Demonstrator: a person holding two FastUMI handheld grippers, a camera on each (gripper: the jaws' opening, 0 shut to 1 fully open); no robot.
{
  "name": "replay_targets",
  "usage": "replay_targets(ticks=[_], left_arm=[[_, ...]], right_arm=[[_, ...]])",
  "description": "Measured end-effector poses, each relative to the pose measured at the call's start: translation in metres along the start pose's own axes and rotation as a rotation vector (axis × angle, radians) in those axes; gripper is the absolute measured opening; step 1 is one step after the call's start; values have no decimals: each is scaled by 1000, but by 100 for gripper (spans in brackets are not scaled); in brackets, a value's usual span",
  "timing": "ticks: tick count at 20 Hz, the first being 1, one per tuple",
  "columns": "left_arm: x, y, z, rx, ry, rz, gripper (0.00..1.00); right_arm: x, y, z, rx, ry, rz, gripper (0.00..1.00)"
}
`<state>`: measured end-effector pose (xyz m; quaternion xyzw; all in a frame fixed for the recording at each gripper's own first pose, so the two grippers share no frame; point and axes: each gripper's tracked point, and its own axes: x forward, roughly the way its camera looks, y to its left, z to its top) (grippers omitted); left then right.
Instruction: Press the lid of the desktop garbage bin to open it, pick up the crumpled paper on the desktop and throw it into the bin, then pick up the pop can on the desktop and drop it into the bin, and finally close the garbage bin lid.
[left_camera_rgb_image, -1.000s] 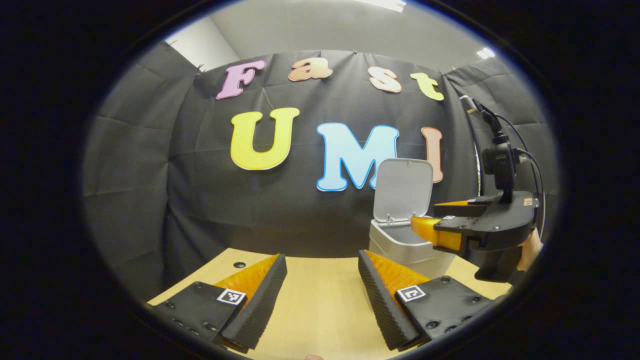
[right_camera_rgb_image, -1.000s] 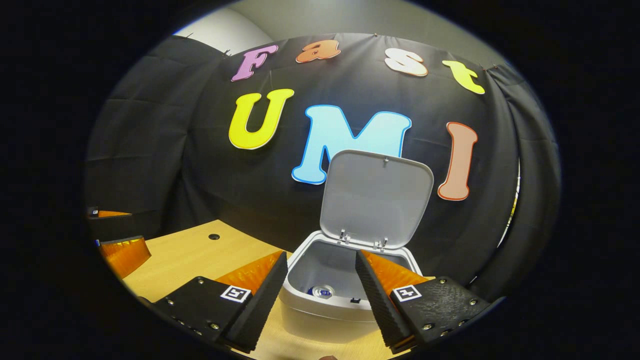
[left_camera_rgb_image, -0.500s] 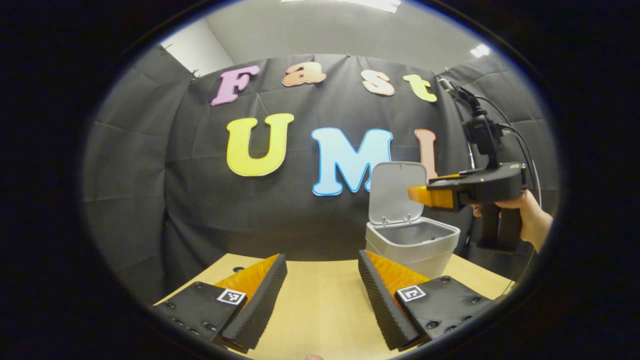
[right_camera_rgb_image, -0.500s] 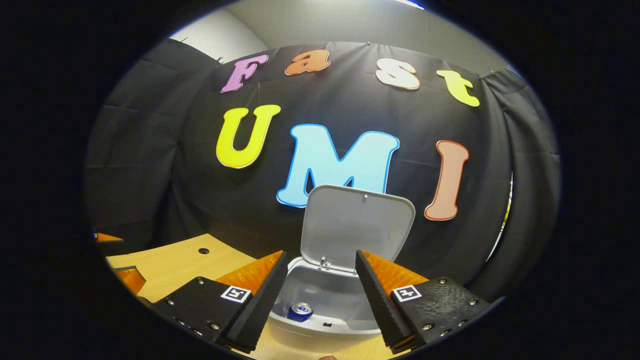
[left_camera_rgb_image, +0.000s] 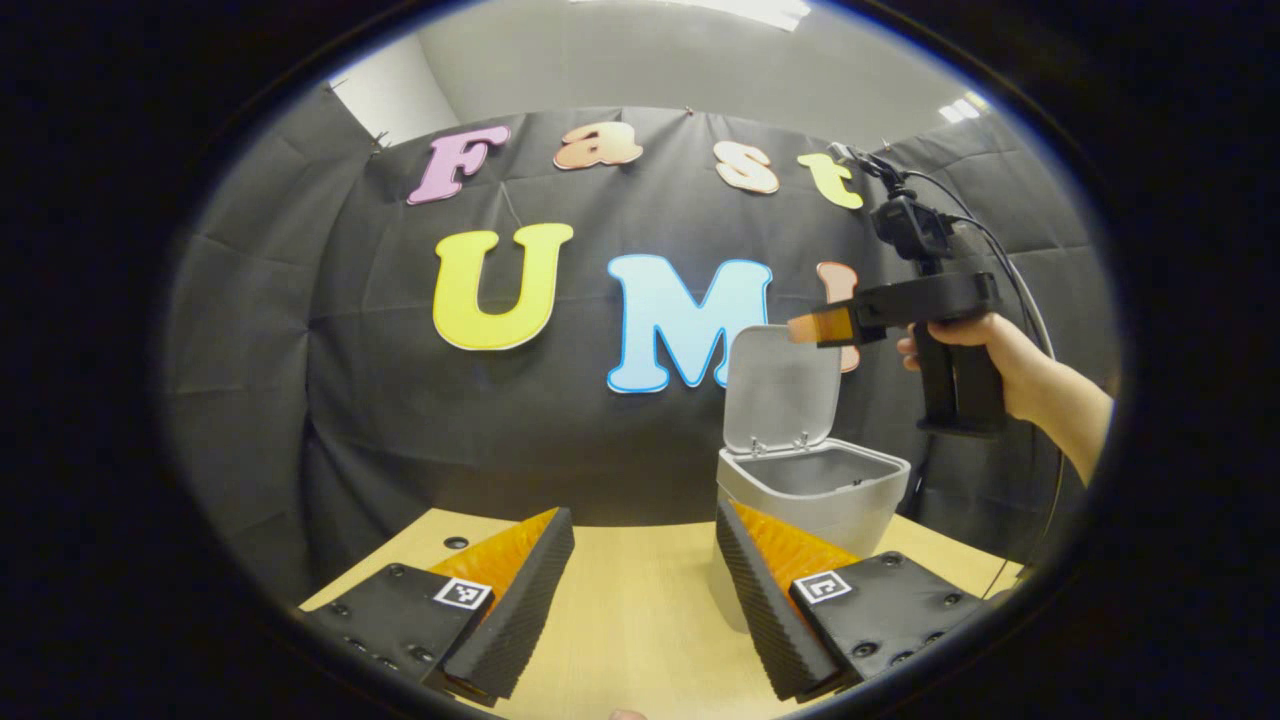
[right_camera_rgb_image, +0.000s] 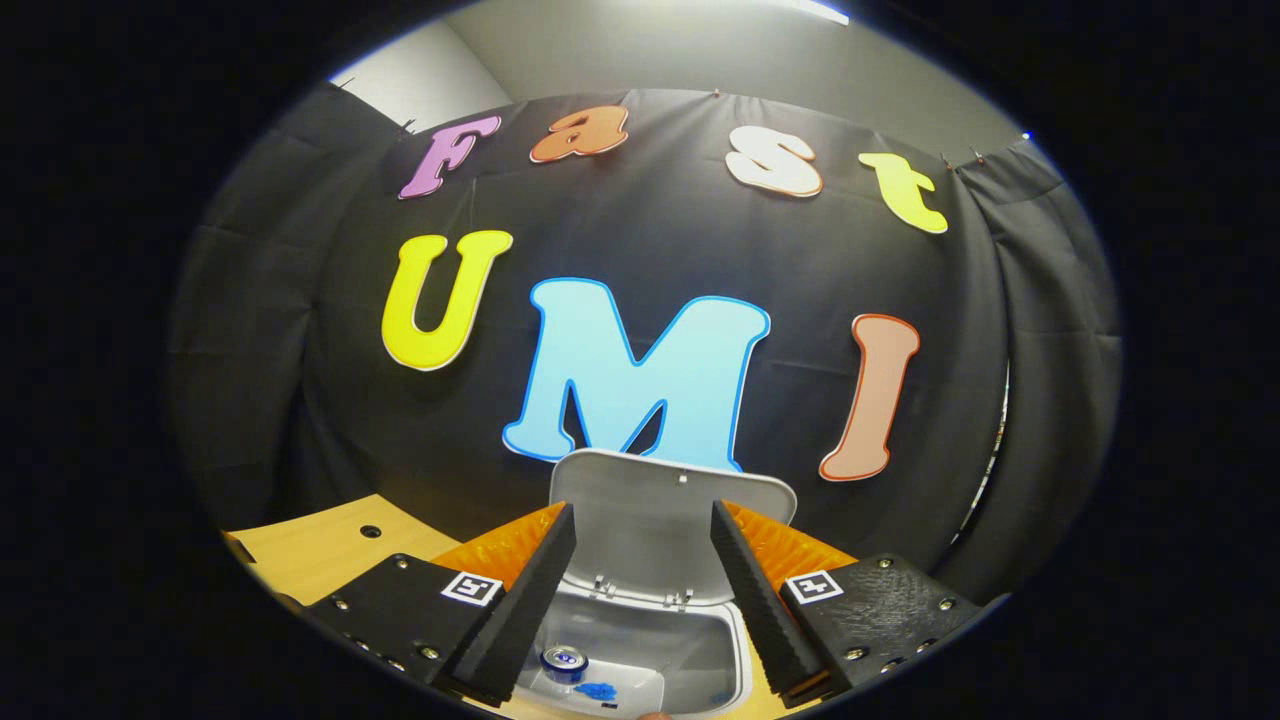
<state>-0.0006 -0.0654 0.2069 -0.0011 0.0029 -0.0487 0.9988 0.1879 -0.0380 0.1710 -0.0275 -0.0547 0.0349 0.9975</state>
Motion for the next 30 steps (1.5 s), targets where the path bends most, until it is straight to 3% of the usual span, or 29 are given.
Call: replay_targets(ticks=[8,16,25,30], left_arm=[[6,14,-8,-25,20,40,94],[6,28,-11,-29,25,97,96],[7,23,-11,-40,27,95,96],[2,14,-9,-44,18,78,94]], right_arm=[[41,-18,24,47,-46,-84,88],[75,-30,13,130,5,-108,88],[63,-28,7,196,42,-72,88],[39,-23,-1,174,43,-71,89]])
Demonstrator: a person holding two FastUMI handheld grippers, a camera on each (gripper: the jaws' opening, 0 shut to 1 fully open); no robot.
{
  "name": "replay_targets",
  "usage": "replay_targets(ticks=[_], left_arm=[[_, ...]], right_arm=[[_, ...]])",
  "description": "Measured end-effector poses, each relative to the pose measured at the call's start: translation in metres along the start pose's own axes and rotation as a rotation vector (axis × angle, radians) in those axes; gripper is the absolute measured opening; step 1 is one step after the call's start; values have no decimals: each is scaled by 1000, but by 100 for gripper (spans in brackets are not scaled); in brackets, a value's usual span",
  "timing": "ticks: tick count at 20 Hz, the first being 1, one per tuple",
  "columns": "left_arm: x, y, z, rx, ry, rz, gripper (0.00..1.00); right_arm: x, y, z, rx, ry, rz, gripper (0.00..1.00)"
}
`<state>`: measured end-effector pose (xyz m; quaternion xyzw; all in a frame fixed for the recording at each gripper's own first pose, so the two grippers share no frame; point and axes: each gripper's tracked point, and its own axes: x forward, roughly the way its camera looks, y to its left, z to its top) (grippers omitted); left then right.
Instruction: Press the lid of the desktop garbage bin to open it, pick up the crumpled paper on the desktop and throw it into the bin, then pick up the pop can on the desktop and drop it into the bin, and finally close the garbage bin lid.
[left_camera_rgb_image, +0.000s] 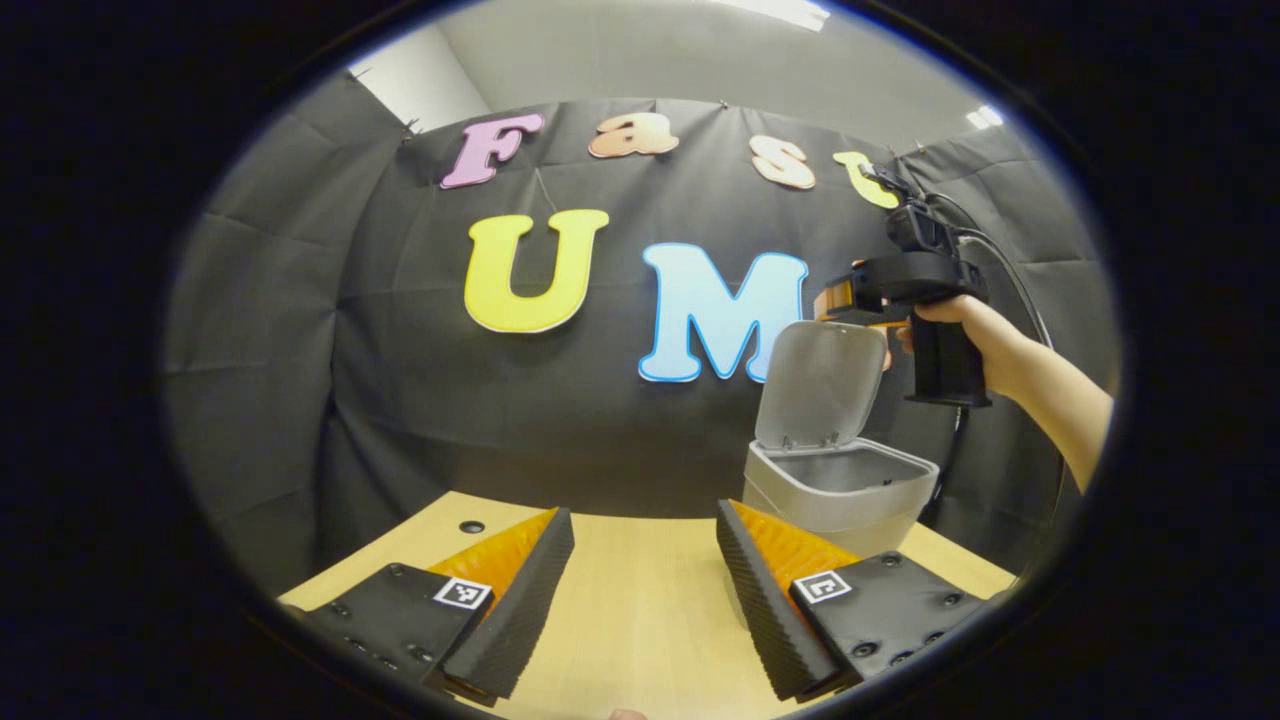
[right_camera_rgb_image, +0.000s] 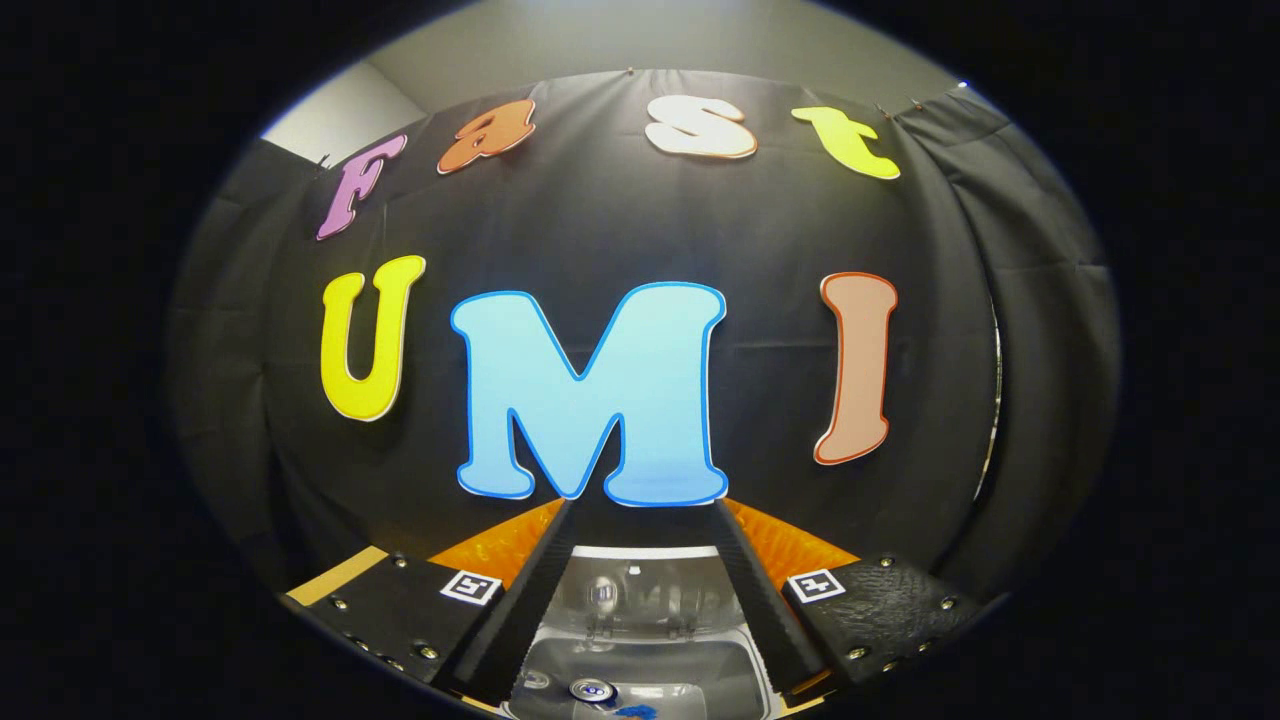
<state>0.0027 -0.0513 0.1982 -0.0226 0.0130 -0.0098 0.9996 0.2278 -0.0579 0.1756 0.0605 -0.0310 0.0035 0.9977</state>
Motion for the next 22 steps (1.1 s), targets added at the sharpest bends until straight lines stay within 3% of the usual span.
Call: replay_targets(ticks=[11,18,22], left_arm=[[-13,-14,-6,15,6,-35,94],[-16,-11,-6,29,8,-23,94],[-15,-5,-7,36,13,-11,94]], right_arm=[[-51,3,-42,25,99,21,89],[-51,8,-105,21,198,23,89],[-45,8,-131,21,199,18,89]])
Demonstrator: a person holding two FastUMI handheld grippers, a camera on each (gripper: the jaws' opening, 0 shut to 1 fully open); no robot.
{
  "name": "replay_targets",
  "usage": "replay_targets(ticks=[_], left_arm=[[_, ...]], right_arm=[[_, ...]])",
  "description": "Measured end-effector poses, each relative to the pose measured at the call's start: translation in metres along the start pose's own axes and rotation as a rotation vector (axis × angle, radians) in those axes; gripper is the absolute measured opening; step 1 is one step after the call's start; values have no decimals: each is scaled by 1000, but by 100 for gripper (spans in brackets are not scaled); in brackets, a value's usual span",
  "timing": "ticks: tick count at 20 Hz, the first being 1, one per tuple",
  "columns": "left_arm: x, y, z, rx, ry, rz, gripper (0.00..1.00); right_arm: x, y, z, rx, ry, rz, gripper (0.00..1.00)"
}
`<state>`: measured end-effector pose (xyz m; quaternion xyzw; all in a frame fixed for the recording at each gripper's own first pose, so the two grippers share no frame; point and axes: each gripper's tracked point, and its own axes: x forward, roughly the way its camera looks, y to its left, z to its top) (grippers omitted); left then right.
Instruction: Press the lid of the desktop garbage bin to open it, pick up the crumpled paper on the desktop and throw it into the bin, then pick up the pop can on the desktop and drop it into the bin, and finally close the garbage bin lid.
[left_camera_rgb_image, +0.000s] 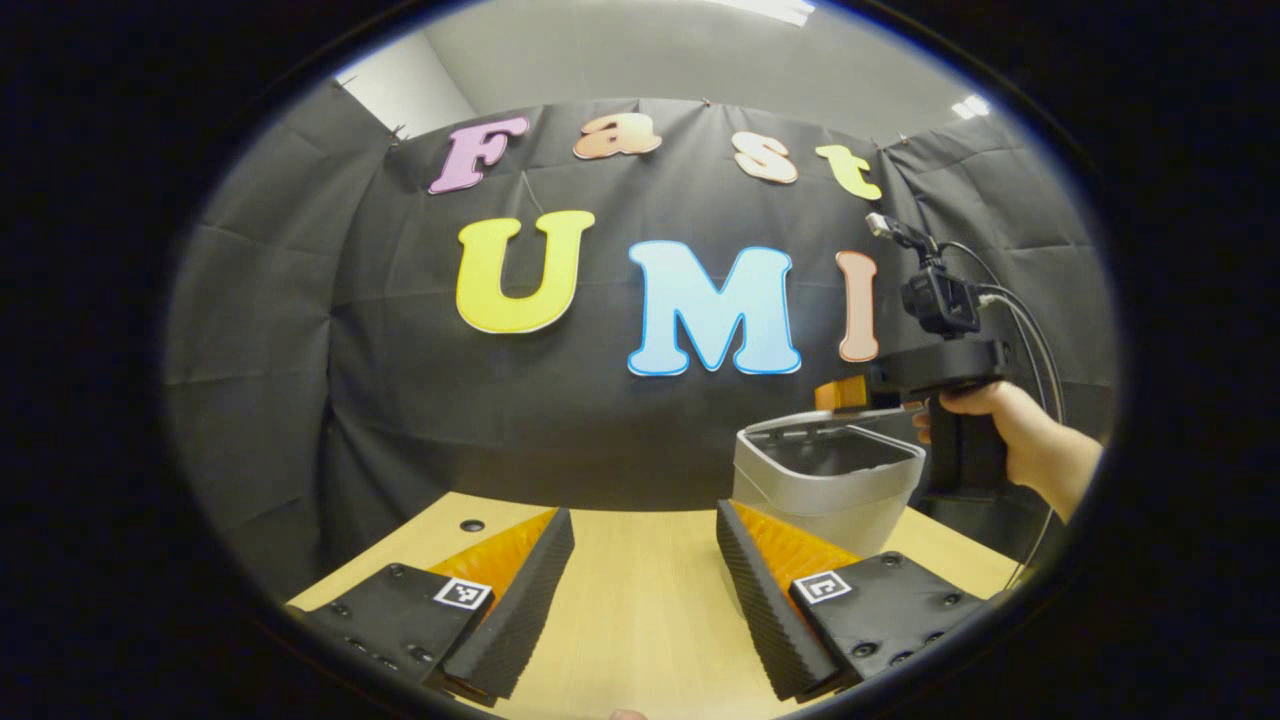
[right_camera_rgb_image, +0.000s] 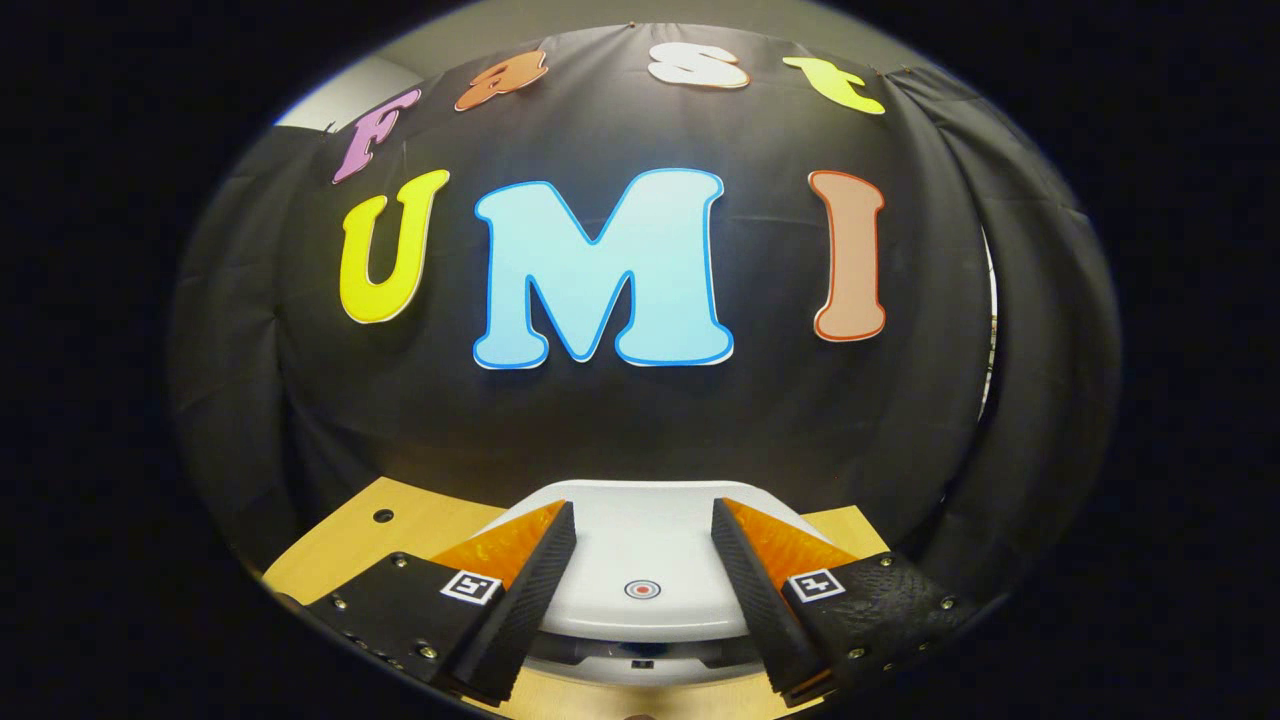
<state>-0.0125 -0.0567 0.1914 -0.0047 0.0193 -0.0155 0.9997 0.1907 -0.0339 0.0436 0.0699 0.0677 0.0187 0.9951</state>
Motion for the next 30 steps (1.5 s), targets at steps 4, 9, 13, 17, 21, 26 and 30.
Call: replay_targets(ticks=[4,9,13,17,21,26,30], left_arm=[[5,1,-1,6,7,6,96],[9,-9,1,14,6,-15,94],[11,-9,0,20,6,-20,96],[12,-5,-2,11,15,-9,96],[13,-1,-5,7,17,0,94],[17,1,-8,3,26,1,96],[19,1,-9,8,35,2,94]], right_arm=[[3,-3,0,-22,-67,-13,92],[9,-6,-20,1,-46,-4,96],[17,-8,-22,8,-62,-10,96],[26,-8,-23,1,-80,-9,96],[30,-7,-28,-15,-103,-19,96],[31,-7,-32,-42,-143,-10,96],[31,-8,-33,-10,-160,2,97]])
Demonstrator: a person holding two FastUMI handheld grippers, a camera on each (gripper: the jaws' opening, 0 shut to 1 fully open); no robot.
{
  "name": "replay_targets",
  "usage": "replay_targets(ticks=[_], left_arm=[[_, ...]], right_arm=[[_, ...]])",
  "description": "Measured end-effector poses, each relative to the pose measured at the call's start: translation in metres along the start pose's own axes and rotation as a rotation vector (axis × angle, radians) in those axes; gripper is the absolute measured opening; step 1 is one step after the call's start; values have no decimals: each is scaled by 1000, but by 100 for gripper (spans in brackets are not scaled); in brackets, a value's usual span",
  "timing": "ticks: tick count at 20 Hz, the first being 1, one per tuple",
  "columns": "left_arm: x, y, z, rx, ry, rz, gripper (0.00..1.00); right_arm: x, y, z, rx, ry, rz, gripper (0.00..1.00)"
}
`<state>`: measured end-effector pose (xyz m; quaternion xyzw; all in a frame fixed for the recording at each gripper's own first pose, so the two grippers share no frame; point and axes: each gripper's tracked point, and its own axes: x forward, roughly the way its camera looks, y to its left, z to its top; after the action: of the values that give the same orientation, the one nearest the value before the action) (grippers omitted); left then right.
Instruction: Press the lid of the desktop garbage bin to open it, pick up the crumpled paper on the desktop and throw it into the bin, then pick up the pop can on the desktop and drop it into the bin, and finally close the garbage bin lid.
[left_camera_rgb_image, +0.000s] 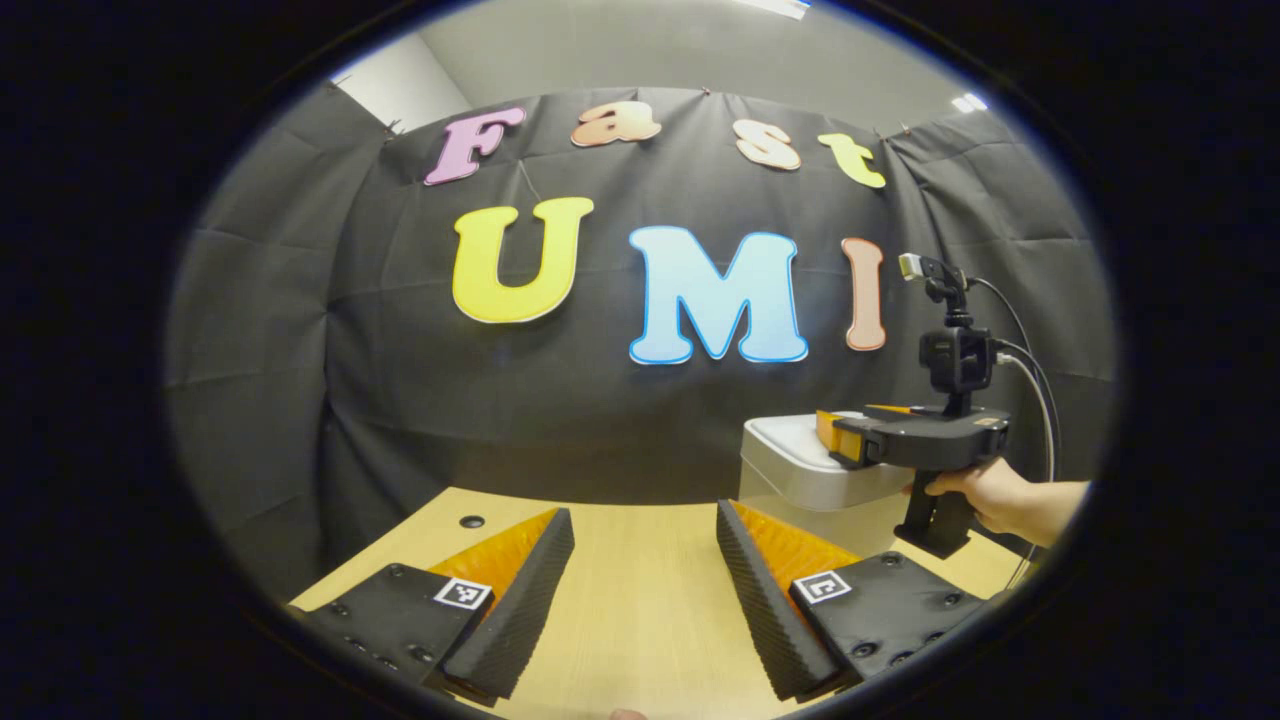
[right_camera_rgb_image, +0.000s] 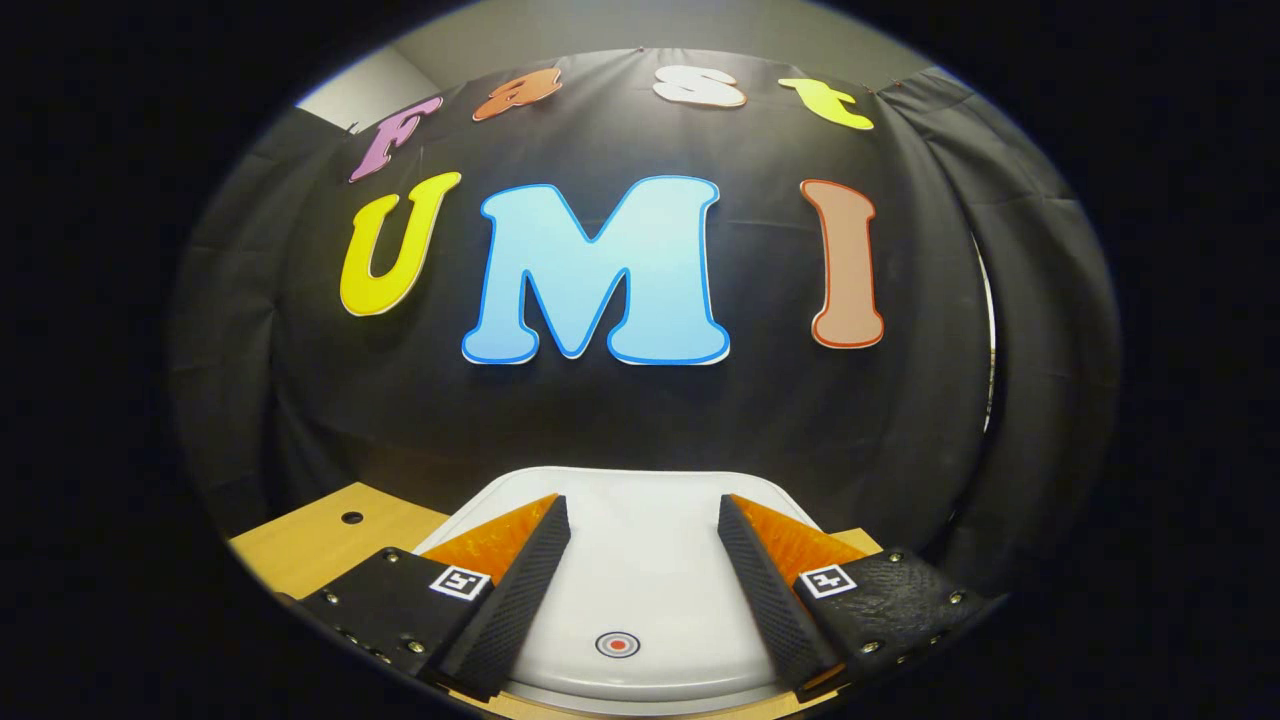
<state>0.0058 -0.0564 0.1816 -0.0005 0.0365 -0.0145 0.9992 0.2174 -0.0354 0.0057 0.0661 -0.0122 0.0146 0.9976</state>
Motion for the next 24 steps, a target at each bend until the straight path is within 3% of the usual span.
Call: replay_targets(ticks=[8,13,18,24], left_arm=[[-10,-13,12,18,-20,13,94],[-27,-20,13,12,-24,75,94],[-42,-21,12,25,-34,142,94],[-42,-30,13,17,-59,124,96]], right_arm=[[4,-2,2,4,-26,-18,97],[-14,-2,2,22,12,-6,97],[-57,3,0,18,36,72,96],[-128,4,20,-30,-24,99,96]])
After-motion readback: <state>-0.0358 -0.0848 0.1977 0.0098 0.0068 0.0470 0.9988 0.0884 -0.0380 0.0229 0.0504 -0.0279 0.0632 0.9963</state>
